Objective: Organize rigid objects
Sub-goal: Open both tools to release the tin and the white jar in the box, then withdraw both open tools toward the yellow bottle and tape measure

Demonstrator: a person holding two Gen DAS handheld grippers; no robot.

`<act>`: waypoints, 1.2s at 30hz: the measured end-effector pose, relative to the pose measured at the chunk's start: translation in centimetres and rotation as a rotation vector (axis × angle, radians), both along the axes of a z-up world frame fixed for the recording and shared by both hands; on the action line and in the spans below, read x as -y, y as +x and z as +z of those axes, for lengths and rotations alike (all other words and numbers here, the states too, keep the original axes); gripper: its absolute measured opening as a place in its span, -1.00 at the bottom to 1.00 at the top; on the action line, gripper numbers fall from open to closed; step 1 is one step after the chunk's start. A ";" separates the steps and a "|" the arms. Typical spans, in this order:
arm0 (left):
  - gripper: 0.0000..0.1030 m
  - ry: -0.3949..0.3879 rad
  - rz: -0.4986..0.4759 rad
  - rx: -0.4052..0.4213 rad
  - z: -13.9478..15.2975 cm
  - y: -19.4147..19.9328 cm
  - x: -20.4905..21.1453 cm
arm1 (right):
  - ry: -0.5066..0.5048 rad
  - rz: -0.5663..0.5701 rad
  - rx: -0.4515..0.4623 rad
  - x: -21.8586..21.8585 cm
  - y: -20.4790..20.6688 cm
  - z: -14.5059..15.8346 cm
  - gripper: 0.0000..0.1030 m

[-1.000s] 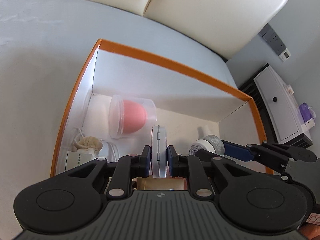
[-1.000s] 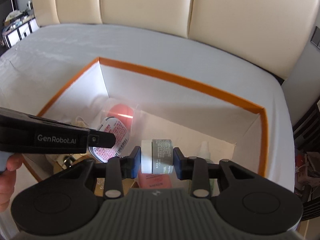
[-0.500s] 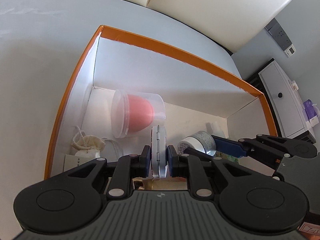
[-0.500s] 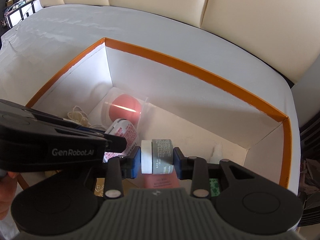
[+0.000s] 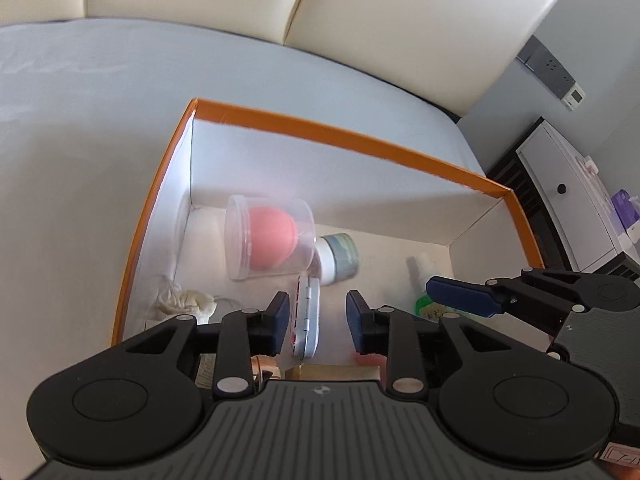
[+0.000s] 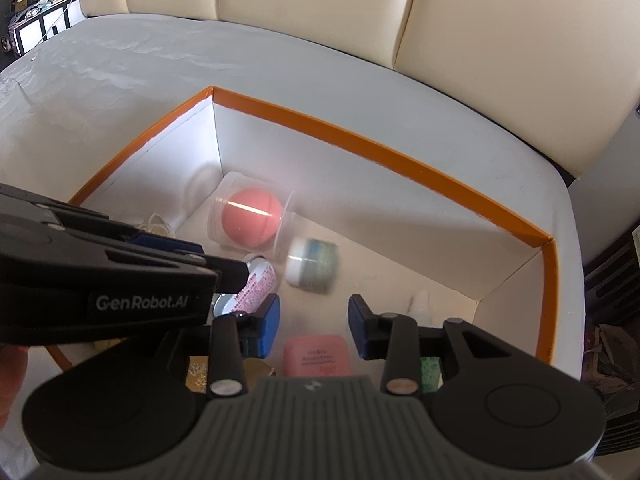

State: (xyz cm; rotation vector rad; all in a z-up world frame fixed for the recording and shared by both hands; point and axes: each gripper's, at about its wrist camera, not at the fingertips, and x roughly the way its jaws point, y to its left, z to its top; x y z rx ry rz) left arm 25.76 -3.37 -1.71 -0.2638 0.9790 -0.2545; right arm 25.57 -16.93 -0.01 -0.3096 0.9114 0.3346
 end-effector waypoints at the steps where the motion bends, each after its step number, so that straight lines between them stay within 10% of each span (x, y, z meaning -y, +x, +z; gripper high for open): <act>1: -0.34 0.004 -0.003 0.014 0.3 -0.2 0.0 | 0.001 -0.001 0.003 0.0 -0.2 0.2 -0.26; 24: -0.34 0.001 -0.020 0.244 6.8 -7.9 -0.6 | 0.147 -0.043 0.203 1.4 -9.5 7.5 -0.12; 36: -0.33 -0.050 0.159 0.202 3.4 -14.7 -4.8 | 0.305 -0.133 0.163 1.7 -16.5 4.6 -0.08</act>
